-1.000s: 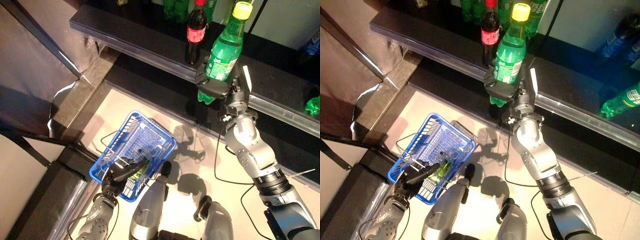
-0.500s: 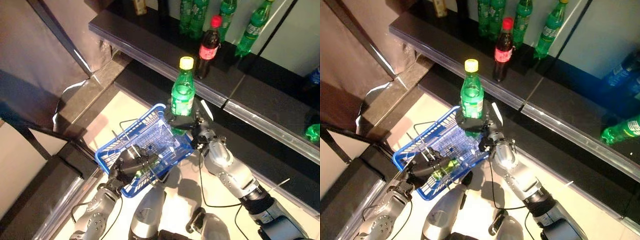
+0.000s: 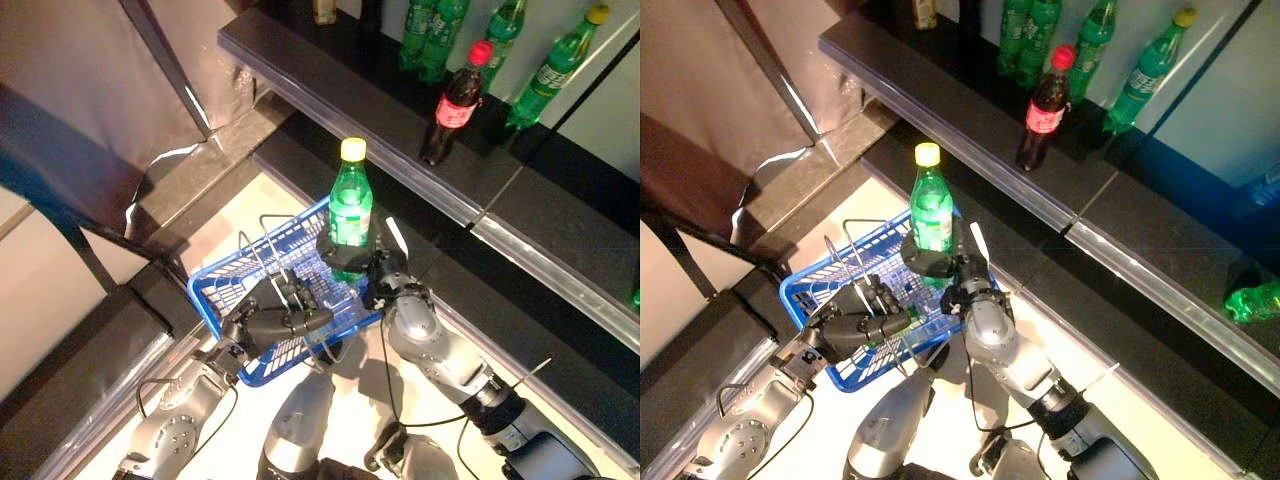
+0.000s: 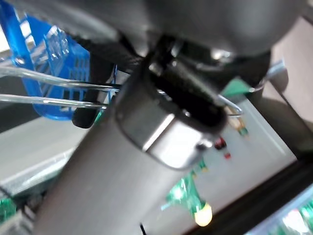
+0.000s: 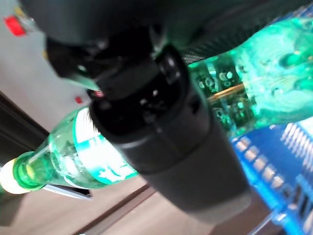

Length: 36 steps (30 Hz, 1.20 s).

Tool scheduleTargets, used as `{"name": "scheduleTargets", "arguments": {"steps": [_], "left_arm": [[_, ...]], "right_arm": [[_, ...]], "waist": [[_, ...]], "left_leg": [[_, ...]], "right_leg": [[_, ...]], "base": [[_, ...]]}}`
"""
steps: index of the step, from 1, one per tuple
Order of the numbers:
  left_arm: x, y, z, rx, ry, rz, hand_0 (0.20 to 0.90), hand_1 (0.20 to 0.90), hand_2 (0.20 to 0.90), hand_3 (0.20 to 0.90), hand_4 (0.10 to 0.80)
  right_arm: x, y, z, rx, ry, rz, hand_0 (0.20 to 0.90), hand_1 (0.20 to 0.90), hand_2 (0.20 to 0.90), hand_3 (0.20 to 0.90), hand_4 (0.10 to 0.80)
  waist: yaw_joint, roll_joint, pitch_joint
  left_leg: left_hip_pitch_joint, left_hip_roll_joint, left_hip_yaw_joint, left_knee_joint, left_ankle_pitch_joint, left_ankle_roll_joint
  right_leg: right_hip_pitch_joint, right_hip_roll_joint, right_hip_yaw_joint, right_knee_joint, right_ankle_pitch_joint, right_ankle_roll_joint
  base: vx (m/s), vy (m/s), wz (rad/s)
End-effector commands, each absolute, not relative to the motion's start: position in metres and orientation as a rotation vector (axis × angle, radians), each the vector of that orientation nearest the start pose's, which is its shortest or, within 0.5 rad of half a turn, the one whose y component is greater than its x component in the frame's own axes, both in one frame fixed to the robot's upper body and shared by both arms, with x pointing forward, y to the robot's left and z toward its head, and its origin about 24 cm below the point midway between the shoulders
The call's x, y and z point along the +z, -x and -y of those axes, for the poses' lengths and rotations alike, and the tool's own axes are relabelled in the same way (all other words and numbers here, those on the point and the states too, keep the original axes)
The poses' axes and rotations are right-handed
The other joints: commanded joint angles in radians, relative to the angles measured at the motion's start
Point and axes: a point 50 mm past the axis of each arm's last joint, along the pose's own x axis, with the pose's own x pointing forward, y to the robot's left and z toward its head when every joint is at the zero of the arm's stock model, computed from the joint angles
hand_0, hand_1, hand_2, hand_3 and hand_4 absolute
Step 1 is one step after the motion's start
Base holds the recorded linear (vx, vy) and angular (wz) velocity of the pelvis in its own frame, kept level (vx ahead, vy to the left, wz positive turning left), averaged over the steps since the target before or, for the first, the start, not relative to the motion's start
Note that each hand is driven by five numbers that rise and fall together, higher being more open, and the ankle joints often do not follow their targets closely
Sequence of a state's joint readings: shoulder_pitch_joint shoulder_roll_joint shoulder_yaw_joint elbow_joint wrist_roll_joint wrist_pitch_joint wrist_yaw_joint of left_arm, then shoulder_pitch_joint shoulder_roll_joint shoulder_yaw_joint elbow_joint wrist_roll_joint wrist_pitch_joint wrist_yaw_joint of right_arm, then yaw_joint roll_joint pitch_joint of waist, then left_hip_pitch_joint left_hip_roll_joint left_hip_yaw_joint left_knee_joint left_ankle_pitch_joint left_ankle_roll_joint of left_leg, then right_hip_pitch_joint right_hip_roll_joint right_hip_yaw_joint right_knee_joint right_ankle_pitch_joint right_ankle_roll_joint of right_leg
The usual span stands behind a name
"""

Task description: Pick up the drink and place into the basket.

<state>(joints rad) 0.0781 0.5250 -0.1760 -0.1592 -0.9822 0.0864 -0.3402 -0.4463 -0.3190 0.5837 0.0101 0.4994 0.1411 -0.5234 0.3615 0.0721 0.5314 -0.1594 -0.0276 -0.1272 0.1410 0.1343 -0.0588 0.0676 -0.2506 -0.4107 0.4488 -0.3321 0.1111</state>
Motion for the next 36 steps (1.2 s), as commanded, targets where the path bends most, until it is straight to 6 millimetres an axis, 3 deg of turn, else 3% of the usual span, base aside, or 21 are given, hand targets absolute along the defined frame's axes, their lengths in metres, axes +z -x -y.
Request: {"name": "scheduleTargets", "arguments": {"steps": [1, 9, 18, 24, 30, 36], "left_arm": [[0.166, -0.215, -0.144, -0.954, 0.555, 0.483, 0.3, 0.3, 0.3, 0.2, 0.1], [0.184, -0.207, -0.132, -1.124, 0.499, 0.567, 0.3, 0.3, 0.3, 0.2, 0.1], [0.185, -0.204, -0.128, -1.159, 0.53, 0.574, 0.3, 0.3, 0.3, 0.2, 0.1], [0.187, -0.203, -0.128, -1.194, 0.555, 0.589, 0.3, 0.3, 0.3, 0.2, 0.1], [0.185, -0.201, -0.121, -1.245, 0.638, 0.549, 0.3, 0.3, 0.3, 0.2, 0.1], [0.184, -0.2, -0.114, -1.285, 0.683, 0.517, 0.3, 0.3, 0.3, 0.2, 0.1]], "right_arm": [[0.148, -0.293, 0.038, 0.231, -0.11, 0.281, 0.3, 0.3, 0.3, 0.2, 0.1], [0.109, -0.293, 0.021, 0.226, -0.089, 0.132, 0.3, 0.3, 0.3, 0.2, 0.1], [0.069, -0.29, 0.013, 0.158, -0.159, -0.055, 0.3, 0.3, 0.3, 0.2, 0.1], [0.025, -0.28, 0.006, 0.162, -0.367, -0.325, 0.3, 0.3, 0.3, 0.2, 0.1], [0.013, -0.277, 0.002, 0.146, -0.501, -0.436, 0.3, 0.3, 0.3, 0.2, 0.1], [0.01, -0.279, -0.012, 0.113, -0.856, -0.558, 0.3, 0.3, 0.3, 0.2, 0.1]], "waist": [[-0.001, -0.002, -0.197], [0.018, 0.011, -0.196], [0.033, 0.029, -0.179], [0.046, 0.038, -0.16], [0.055, 0.042, -0.145], [0.067, 0.048, -0.133]], "left_leg": [[0.013, -0.028, -0.041, 0.138, -0.148, 0.015], [0.007, -0.048, -0.074, 0.134, -0.143, 0.01], [-0.01, -0.062, -0.085, 0.142, -0.139, 0.009], [-0.023, -0.064, -0.087, 0.142, -0.135, 0.01], [-0.032, -0.065, -0.091, 0.145, -0.132, 0.01], [-0.032, -0.065, -0.096, 0.143, -0.126, 0.012]], "right_leg": [[0.001, 0.033, -0.032, -0.116, 0.177, -0.066], [0.0, 0.025, -0.047, -0.108, 0.176, -0.059], [-0.003, 0.018, -0.059, -0.102, 0.177, -0.056], [-0.013, 0.013, -0.064, -0.102, 0.183, -0.052], [-0.018, 0.016, -0.066, -0.103, 0.187, -0.053], [-0.018, 0.018, -0.068, -0.098, 0.192, -0.053]], "base": [[0.012, 0.016, 0.14], [0.015, 0.012, 0.11], [0.001, 0.0, 0.01], [-0.017, -0.006, 0.03], [-0.013, -0.02, 0.01], [0.003, -0.017, 0.01]]}}
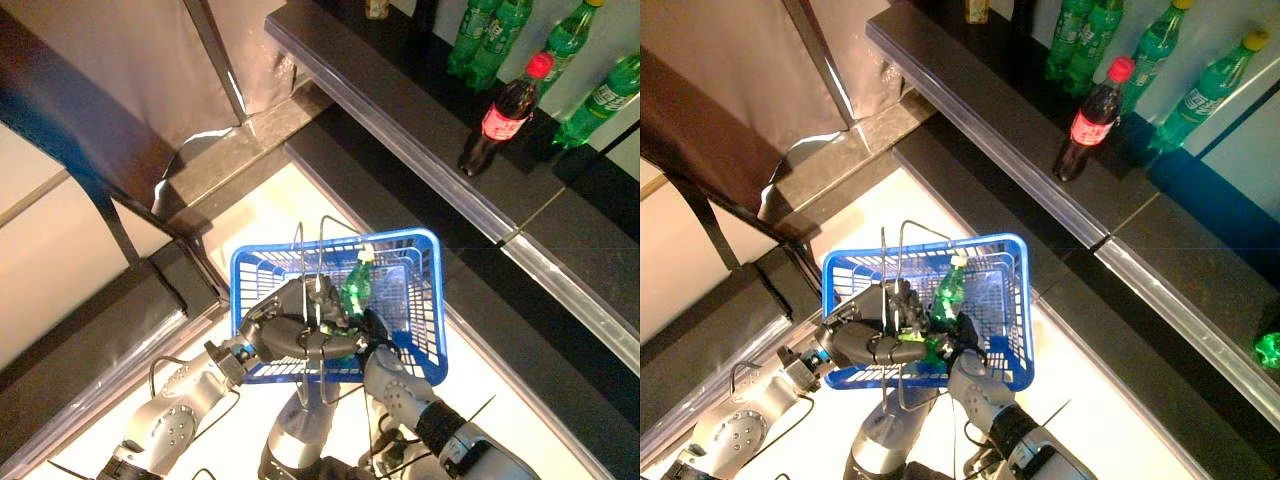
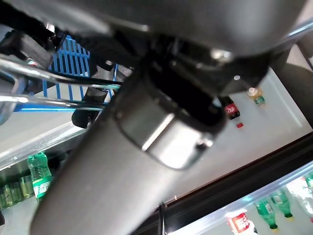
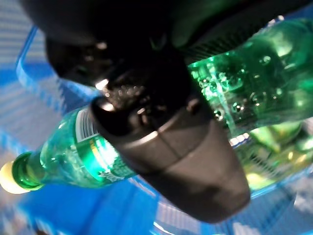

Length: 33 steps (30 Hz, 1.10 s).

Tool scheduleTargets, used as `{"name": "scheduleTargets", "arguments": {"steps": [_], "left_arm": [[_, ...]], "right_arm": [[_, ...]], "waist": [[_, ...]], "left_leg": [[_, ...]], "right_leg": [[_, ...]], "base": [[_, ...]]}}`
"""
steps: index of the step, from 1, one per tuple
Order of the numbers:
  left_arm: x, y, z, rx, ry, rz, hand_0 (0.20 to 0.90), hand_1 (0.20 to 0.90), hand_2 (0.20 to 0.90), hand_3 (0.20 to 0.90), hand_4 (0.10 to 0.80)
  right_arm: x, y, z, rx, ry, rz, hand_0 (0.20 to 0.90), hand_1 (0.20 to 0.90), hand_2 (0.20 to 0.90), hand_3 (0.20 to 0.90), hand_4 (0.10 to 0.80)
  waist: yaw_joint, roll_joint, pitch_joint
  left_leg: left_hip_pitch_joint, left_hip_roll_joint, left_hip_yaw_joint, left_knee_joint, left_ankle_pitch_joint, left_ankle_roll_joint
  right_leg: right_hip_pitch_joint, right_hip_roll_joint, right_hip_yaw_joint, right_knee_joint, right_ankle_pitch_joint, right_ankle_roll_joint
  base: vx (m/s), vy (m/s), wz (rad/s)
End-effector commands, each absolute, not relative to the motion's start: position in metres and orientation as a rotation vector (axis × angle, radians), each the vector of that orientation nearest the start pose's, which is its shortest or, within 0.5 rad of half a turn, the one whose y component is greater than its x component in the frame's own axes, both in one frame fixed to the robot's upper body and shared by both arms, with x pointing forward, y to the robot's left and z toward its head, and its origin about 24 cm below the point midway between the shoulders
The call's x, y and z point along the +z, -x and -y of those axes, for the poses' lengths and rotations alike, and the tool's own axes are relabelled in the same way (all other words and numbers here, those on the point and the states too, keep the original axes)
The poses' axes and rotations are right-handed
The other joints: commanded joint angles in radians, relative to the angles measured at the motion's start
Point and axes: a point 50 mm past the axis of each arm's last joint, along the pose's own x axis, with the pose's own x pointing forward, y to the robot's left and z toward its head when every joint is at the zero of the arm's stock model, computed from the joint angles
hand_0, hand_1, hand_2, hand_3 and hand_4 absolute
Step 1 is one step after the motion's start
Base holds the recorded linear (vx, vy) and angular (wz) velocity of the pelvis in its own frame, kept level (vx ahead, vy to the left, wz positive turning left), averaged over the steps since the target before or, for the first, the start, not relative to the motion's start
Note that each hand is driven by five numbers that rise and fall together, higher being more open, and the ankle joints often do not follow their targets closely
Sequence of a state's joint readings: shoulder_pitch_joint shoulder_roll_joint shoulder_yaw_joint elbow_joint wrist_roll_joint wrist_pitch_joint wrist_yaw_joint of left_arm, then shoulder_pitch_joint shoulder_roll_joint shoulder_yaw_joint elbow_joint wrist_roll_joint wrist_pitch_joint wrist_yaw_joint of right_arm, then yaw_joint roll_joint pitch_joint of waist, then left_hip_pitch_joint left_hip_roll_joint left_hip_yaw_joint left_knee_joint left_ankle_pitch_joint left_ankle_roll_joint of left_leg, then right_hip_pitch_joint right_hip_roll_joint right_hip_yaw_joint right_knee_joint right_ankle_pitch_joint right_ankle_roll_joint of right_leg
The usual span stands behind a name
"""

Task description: Pick up the drink and place into the basket.

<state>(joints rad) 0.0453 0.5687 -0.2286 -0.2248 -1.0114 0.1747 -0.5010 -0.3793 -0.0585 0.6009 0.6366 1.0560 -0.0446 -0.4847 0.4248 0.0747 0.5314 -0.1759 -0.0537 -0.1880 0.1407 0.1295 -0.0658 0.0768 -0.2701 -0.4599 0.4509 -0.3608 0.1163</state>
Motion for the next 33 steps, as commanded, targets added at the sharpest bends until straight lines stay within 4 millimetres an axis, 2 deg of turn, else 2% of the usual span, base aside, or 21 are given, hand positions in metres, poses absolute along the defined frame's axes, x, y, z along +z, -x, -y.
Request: {"name": "scheduleTargets", "arguments": {"steps": [1, 4, 5, 12, 19, 20, 22, 23, 24, 25, 33], "left_arm": [[0.183, -0.2, -0.114, -1.289, 0.695, 0.51, 0.3, 0.3, 0.3, 0.2, 0.1], [0.183, -0.199, -0.113, -1.296, 0.7, 0.504, 0.3, 0.3, 0.3, 0.2, 0.1], [0.182, -0.199, -0.113, -1.296, 0.696, 0.502, 0.3, 0.3, 0.3, 0.2, 0.1], [0.182, -0.199, -0.116, -1.307, 0.7, 0.49, 0.3, 0.3, 0.3, 0.2, 0.1], [0.18, -0.199, -0.12, -1.302, 0.712, 0.462, 0.3, 0.3, 0.3, 0.2, 0.1], [0.179, -0.2, -0.12, -1.303, 0.722, 0.454, 0.3, 0.3, 0.3, 0.2, 0.1], [0.179, -0.2, -0.122, -1.302, 0.73, 0.449, 0.3, 0.3, 0.3, 0.2, 0.1], [0.178, -0.2, -0.122, -1.298, 0.727, 0.45, 0.3, 0.3, 0.3, 0.2, 0.1], [0.178, -0.2, -0.122, -1.298, 0.727, 0.45, 0.3, 0.3, 0.3, 0.2, 0.1], [0.179, -0.2, -0.122, -1.297, 0.736, 0.446, 0.3, 0.3, 0.3, 0.2, 0.1], [0.179, -0.198, -0.125, -1.295, 0.768, 0.436, 0.3, 0.3, 0.3, 0.2, 0.1]], "right_arm": [[0.01, -0.278, -0.013, 0.122, -0.886, -0.564, 0.3, 0.3, 0.3, 0.2, 0.1], [0.011, -0.279, -0.016, 0.128, -0.977, -0.586, 0.3, 0.3, 0.3, 0.2, 0.1], [0.012, -0.28, -0.016, 0.12, -1.008, -0.596, 0.3, 0.3, 0.3, 0.2, 0.1], [0.017, -0.292, -0.008, 0.025, -1.226, -0.63, 0.3, 0.3, 0.3, 0.2, 0.1], [0.016, -0.303, 0.006, -0.015, -1.233, -0.626, 0.3, 0.3, 0.3, 0.2, 0.1], [0.013, -0.304, 0.01, -0.029, -1.21, -0.63, 0.368, 0.368, 0.368, 0.28, 0.18], [0.007, -0.304, 0.015, -0.05, -1.169, -0.659, 0.451, 0.451, 0.451, 0.376, 0.276], [0.004, -0.305, 0.022, -0.058, -1.151, -0.657, 0.702, 0.702, 0.702, 0.669, 0.569], [0.003, -0.306, 0.023, -0.06, -1.151, -0.657, 0.782, 0.782, 0.782, 0.763, 0.663], [-0.003, -0.309, 0.036, -0.091, -1.142, -0.641, 0.9, 0.9, 0.9, 0.9, 0.8], [-0.002, -0.312, 0.054, -0.133, -1.128, -0.557, 0.9, 0.9, 0.9, 0.9, 0.8]], "waist": [[0.005, 0.046, -0.132], [0.01, 0.047, -0.129], [0.014, 0.041, -0.126], [0.029, 0.035, -0.13], [0.042, 0.032, -0.139], [0.043, 0.032, -0.141], [0.044, 0.03, -0.142], [0.043, 0.029, -0.142], [0.043, 0.03, -0.142], [0.044, 0.033, -0.14], [0.042, 0.027, -0.126]], "left_leg": [[-0.016, -0.039, -0.034, 0.143, -0.121, 0.02], [-0.019, -0.041, -0.033, 0.145, -0.12, 0.022], [-0.009, -0.041, -0.033, 0.15, -0.146, 0.018], [-0.011, -0.041, -0.037, 0.157, -0.149, 0.024], [-0.01, -0.043, -0.038, 0.161, -0.15, 0.027], [-0.01, -0.043, -0.037, 0.161, -0.151, 0.027], [-0.01, -0.042, -0.036, 0.162, -0.151, 0.028], [-0.012, -0.042, -0.035, 0.162, -0.151, 0.029], [-0.012, -0.042, -0.035, 0.163, -0.151, 0.029], [-0.014, -0.042, -0.033, 0.162, -0.152, 0.03], [-0.016, -0.038, -0.02, 0.17, -0.158, 0.034]], "right_leg": [[-0.027, 0.037, -0.021, -0.1, 0.221, -0.057], [-0.03, 0.032, -0.024, -0.094, 0.223, -0.056], [-0.023, 0.03, -0.013, -0.085, 0.199, -0.048], [-0.019, 0.026, -0.024, -0.077, 0.205, -0.044], [-0.011, 0.02, -0.036, -0.076, 0.21, -0.043], [-0.01, 0.019, -0.037, -0.075, 0.21, -0.043], [-0.008, 0.02, -0.038, -0.076, 0.209, -0.042], [-0.008, 0.021, -0.037, -0.078, 0.209, -0.042], [-0.008, 0.022, -0.037, -0.078, 0.208, -0.042], [-0.012, 0.017, -0.042, -0.074, 0.209, -0.042], [-0.016, 0.012, -0.049, -0.062, 0.213, -0.037]], "base": [[0.0, 0.0, 0.0], [0.027, -0.019, 0.02], [0.094, -0.065, 0.08], [0.041, -0.02, 0.03], [0.049, -0.007, 0.03], [0.075, 0.002, 0.09], [0.042, 0.007, 0.03], [0.0, 0.0, 0.0], [0.0, 0.0, 0.0], [0.0, 0.0, 0.0], [0.003, -0.004, 0.0]]}}
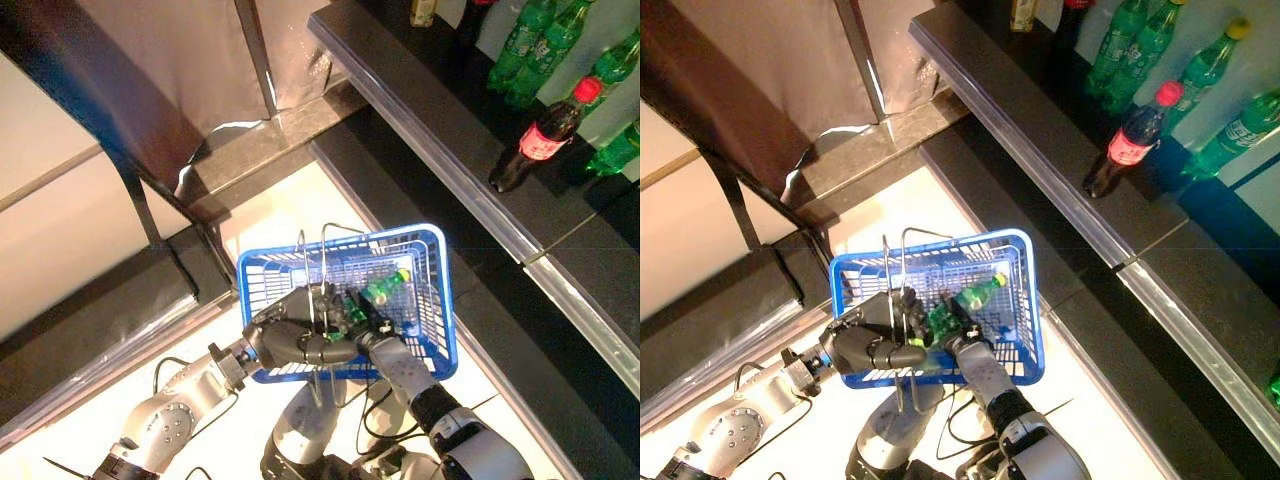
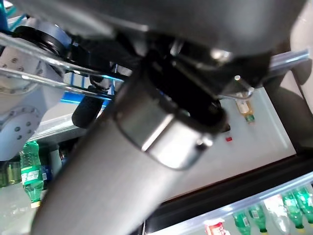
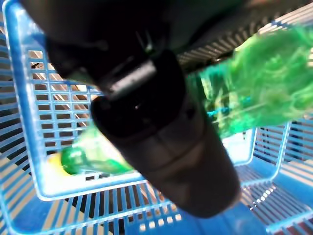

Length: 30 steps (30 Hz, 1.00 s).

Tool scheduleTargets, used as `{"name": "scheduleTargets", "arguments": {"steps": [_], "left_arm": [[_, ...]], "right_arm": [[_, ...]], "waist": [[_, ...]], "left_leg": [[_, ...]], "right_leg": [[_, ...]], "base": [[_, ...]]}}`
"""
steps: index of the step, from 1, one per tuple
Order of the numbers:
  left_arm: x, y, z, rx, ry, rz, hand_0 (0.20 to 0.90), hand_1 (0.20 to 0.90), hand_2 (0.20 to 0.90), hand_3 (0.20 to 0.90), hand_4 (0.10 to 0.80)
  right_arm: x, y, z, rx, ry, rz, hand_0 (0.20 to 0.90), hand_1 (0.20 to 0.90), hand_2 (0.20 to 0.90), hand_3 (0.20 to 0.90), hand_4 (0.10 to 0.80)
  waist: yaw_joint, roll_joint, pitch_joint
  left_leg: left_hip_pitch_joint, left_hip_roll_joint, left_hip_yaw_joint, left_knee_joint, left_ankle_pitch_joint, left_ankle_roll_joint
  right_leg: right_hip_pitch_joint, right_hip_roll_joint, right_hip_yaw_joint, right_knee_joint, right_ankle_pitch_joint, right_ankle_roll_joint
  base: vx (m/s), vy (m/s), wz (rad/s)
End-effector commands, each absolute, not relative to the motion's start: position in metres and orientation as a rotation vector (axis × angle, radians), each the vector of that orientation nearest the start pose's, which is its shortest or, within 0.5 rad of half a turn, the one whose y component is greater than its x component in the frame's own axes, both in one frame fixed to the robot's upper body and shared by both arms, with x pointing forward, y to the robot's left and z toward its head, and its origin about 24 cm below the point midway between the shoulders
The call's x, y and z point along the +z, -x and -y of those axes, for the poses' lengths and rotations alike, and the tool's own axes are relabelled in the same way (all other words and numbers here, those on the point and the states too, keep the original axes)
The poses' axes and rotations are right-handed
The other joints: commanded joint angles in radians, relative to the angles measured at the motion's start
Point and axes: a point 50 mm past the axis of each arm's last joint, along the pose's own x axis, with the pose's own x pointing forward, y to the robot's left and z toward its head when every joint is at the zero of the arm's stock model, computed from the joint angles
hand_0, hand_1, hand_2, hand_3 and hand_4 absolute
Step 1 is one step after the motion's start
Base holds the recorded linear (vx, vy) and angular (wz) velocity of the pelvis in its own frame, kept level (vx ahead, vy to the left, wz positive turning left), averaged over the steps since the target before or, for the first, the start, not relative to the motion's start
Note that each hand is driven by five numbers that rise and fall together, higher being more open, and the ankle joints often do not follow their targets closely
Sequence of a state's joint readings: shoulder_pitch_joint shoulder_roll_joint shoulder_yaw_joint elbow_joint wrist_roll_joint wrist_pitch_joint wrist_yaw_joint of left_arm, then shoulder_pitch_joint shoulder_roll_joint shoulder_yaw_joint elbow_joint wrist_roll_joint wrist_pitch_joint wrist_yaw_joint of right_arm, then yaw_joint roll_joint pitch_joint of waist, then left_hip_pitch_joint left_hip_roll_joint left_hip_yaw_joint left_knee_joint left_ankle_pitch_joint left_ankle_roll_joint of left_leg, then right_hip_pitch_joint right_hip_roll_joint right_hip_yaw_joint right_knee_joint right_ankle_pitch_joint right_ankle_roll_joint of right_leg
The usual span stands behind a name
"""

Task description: Pick up the drink and place into the basket.

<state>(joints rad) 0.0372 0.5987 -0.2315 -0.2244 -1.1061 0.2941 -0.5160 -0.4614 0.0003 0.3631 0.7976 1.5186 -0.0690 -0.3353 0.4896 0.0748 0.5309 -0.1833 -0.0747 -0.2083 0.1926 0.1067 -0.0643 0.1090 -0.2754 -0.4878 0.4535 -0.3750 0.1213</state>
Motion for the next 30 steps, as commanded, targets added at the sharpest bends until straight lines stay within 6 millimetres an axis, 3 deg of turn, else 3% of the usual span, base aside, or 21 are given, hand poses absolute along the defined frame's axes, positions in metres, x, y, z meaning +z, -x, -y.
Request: {"name": "scheduleTargets", "arguments": {"steps": [1, 6, 12, 13, 14, 15, 22, 30], "left_arm": [[0.179, -0.198, -0.125, -1.292, 0.764, 0.443, 0.3, 0.3, 0.3, 0.2, 0.1], [0.178, -0.195, -0.132, -1.26, 0.756, 0.466, 0.3, 0.3, 0.3, 0.2, 0.1], [0.178, -0.194, -0.139, -1.217, 0.735, 0.497, 0.3, 0.3, 0.3, 0.2, 0.1], [0.178, -0.193, -0.14, -1.205, 0.734, 0.501, 0.3, 0.3, 0.3, 0.2, 0.1], [0.176, -0.194, -0.143, -1.165, 0.731, 0.503, 0.3, 0.3, 0.3, 0.2, 0.1], [0.176, -0.194, -0.143, -1.161, 0.731, 0.504, 0.3, 0.3, 0.3, 0.2, 0.1], [0.172, -0.192, -0.156, -1.057, 0.74, 0.52, 0.3, 0.3, 0.3, 0.2, 0.1], [0.163, -0.192, -0.17, -0.937, 0.656, 0.523, 0.3, 0.3, 0.3, 0.2, 0.1]], "right_arm": [[0.001, -0.313, 0.056, -0.132, -1.122, -0.543, 0.9, 0.9, 0.9, 0.9, 0.8], [0.013, -0.308, 0.063, -0.107, -1.08, -0.434, 0.9, 0.9, 0.9, 0.9, 0.8], [0.038, -0.291, 0.059, -0.018, -1.042, -0.296, 0.9, 0.9, 0.9, 0.9, 0.8], [0.045, -0.286, 0.06, 0.002, -1.031, -0.261, 0.9, 0.9, 0.9, 0.9, 0.8], [0.052, -0.281, 0.063, 0.025, -1.019, -0.212, 0.9, 0.9, 0.9, 0.9, 0.8], [0.054, -0.28, 0.065, 0.026, -1.018, -0.203, 0.9, 0.9, 0.9, 0.9, 0.8], [0.097, -0.261, 0.095, 0.166, -0.914, 0.016, 0.9, 0.9, 0.9, 0.9, 0.8], [0.13, -0.236, 0.109, 0.386, -0.77, 0.195, 0.9, 0.9, 0.9, 0.9, 0.8]], "waist": [[-0.025, 0.027, -0.123], [-0.041, 0.022, -0.113], [-0.066, 0.003, -0.094], [-0.074, 0.005, -0.092], [-0.086, -0.006, -0.087], [-0.088, -0.001, -0.088], [-0.128, -0.018, -0.084], [-0.169, -0.034, -0.094]], "left_leg": [[-0.009, -0.016, 0.002, 0.118, -0.135, 0.033], [-0.012, -0.013, 0.01, 0.117, -0.134, 0.037], [-0.021, -0.004, 0.021, 0.114, -0.131, 0.045], [-0.032, 0.0, 0.026, 0.107, -0.1, 0.05], [-0.022, 0.004, 0.03, 0.11, -0.125, 0.047], [-0.032, 0.006, 0.033, 0.104, -0.098, 0.052], [-0.033, 0.025, 0.059, 0.098, -0.096, 0.052], [-0.016, 0.046, 0.092, 0.093, -0.099, 0.047]], "right_leg": [[-0.049, 0.016, -0.021, -0.064, 0.228, -0.041], [-0.053, 0.019, -0.016, -0.062, 0.229, -0.038], [-0.076, 0.023, -0.004, -0.053, 0.233, -0.032], [-0.084, 0.028, -0.014, -0.063, 0.257, -0.04], [-0.081, 0.031, 0.005, -0.056, 0.237, -0.028], [-0.087, 0.032, -0.008, -0.065, 0.259, -0.038], [-0.099, 0.041, -0.001, -0.064, 0.258, -0.035], [-0.102, 0.053, 0.028, -0.063, 0.248, -0.034]], "base": [[0.0, 0.0, 0.0], [0.001, -0.006, 0.02], [-0.045, -0.027, -0.02], [-0.034, -0.025, 0.0], [-0.103, 0.01, -0.01], [0.0, 0.0, 0.0], [-0.019, -0.005, -0.02], [0.003, -0.001, -0.08]]}}
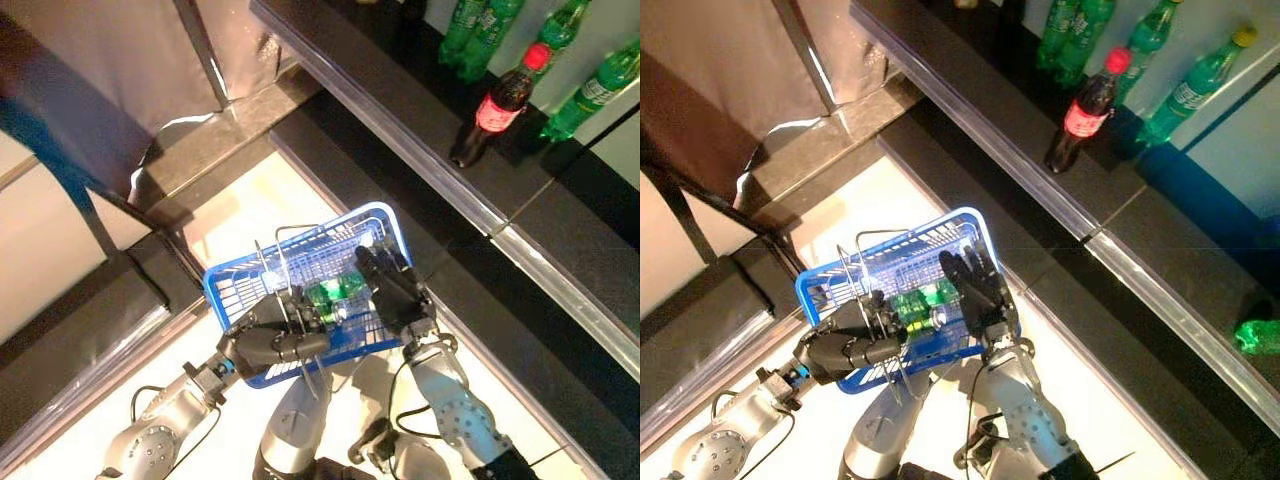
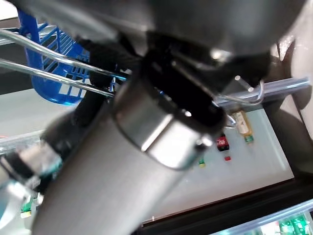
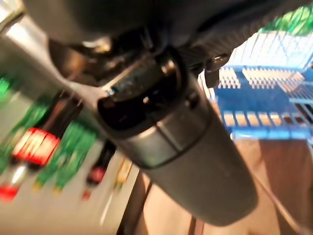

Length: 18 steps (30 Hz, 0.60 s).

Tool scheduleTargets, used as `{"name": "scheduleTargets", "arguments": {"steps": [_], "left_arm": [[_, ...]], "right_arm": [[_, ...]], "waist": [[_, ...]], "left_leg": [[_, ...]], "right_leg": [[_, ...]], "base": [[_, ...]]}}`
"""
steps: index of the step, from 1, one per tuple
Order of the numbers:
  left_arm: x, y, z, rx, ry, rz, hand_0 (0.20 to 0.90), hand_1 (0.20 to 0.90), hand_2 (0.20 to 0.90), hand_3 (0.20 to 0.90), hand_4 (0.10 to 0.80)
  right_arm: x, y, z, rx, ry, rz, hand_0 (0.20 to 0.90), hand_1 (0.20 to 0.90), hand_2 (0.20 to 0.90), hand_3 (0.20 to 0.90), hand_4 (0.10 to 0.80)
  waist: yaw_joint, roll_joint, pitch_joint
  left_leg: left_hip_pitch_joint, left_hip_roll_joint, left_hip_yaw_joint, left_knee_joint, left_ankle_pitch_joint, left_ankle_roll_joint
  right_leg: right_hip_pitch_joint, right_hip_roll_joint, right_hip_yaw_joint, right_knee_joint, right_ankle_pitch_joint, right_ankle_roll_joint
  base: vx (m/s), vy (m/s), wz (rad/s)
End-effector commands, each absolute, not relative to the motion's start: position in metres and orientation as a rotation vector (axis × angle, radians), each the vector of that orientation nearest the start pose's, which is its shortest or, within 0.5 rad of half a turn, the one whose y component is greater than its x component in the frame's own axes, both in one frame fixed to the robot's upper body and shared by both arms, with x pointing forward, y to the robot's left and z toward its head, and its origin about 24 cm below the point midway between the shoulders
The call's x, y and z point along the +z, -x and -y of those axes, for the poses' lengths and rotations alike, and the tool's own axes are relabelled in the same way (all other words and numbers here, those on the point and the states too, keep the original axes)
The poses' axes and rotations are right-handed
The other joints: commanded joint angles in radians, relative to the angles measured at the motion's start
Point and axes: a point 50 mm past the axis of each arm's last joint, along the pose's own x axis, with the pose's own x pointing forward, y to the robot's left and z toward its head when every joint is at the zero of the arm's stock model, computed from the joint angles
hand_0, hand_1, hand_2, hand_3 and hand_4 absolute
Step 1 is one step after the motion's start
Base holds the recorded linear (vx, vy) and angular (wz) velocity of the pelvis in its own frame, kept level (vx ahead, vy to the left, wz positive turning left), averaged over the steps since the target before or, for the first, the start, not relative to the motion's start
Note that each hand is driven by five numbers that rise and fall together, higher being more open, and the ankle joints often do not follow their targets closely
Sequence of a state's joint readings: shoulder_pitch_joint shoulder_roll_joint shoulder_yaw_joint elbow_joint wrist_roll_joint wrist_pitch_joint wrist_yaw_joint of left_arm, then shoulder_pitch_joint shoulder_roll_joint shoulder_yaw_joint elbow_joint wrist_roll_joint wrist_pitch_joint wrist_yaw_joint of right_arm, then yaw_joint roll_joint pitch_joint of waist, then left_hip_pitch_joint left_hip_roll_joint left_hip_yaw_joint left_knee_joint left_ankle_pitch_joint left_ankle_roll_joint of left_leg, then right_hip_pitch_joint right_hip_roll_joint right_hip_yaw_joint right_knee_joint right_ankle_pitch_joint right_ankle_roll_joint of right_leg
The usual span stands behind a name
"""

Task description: Pick up the drink and place into the basket.

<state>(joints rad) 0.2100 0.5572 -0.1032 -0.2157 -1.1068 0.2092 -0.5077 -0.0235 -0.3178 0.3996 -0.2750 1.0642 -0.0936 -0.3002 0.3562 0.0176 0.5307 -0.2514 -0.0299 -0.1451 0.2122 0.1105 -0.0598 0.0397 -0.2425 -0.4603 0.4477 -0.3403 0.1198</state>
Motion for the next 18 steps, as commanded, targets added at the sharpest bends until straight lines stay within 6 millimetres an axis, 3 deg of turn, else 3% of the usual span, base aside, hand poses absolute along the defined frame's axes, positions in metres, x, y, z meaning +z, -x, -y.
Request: {"name": "scheduleTargets", "arguments": {"steps": [1, 6, 10, 15, 18], "left_arm": [[0.162, -0.192, -0.172, -0.916, 0.648, 0.518, 0.3, 0.3, 0.3, 0.2, 0.1], [0.146, -0.197, -0.181, -0.769, 0.577, 0.461, 0.3, 0.3, 0.3, 0.2, 0.1], [0.119, -0.205, -0.193, -0.576, 0.514, 0.336, 0.3, 0.3, 0.3, 0.2, 0.1], [0.094, -0.205, -0.193, -0.453, 0.5, 0.225, 0.3, 0.3, 0.3, 0.2, 0.1], [0.083, -0.205, -0.194, -0.393, 0.496, 0.173, 0.3, 0.3, 0.3, 0.2, 0.1]], "right_arm": [[0.132, -0.234, 0.11, 0.41, -0.763, 0.204, 0.9, 0.9, 0.9, 0.9, 0.8], [0.141, -0.224, 0.111, 0.507, -0.709, 0.271, 0.9, 0.9, 0.9, 0.9, 0.8], [0.144, -0.217, 0.111, 0.606, -0.681, 0.294, 0.9, 0.9, 0.9, 0.9, 0.8], [0.138, -0.21, 0.112, 0.681, -0.658, 0.269, 0.9, 0.9, 0.9, 0.9, 0.8], [0.128, -0.211, 0.118, 0.625, -0.676, 0.22, 0.9, 0.9, 0.9, 0.9, 0.8]], "waist": [[-0.039, 0.023, -0.096], [-0.059, 0.016, -0.123], [-0.085, 0.001, -0.171], [-0.123, -0.012, -0.233], [-0.146, -0.018, -0.261]], "left_leg": [[0.056, 0.003, 0.032, 0.073, -0.104, 0.042], [0.077, 0.013, 0.05, 0.073, -0.109, 0.034], [0.111, 0.023, 0.069, 0.06, -0.111, 0.027], [0.151, 0.041, 0.096, 0.037, -0.111, 0.017], [0.182, 0.053, 0.12, 0.013, -0.109, 0.012]], "right_leg": [[-0.032, 0.021, 0.003, -0.058, 0.211, -0.033], [-0.02, 0.029, 0.024, -0.061, 0.203, -0.036], [0.002, 0.04, 0.049, -0.08, 0.198, -0.036], [0.022, 0.058, 0.08, -0.116, 0.202, -0.039], [0.034, 0.066, 0.1, -0.137, 0.206, -0.039]], "base": [[0.03, 0.014, -0.08], [0.043, 0.002, -0.09], [0.077, -0.001, -0.07], [0.049, 0.003, -0.09], [0.005, -0.003, -0.26]]}}
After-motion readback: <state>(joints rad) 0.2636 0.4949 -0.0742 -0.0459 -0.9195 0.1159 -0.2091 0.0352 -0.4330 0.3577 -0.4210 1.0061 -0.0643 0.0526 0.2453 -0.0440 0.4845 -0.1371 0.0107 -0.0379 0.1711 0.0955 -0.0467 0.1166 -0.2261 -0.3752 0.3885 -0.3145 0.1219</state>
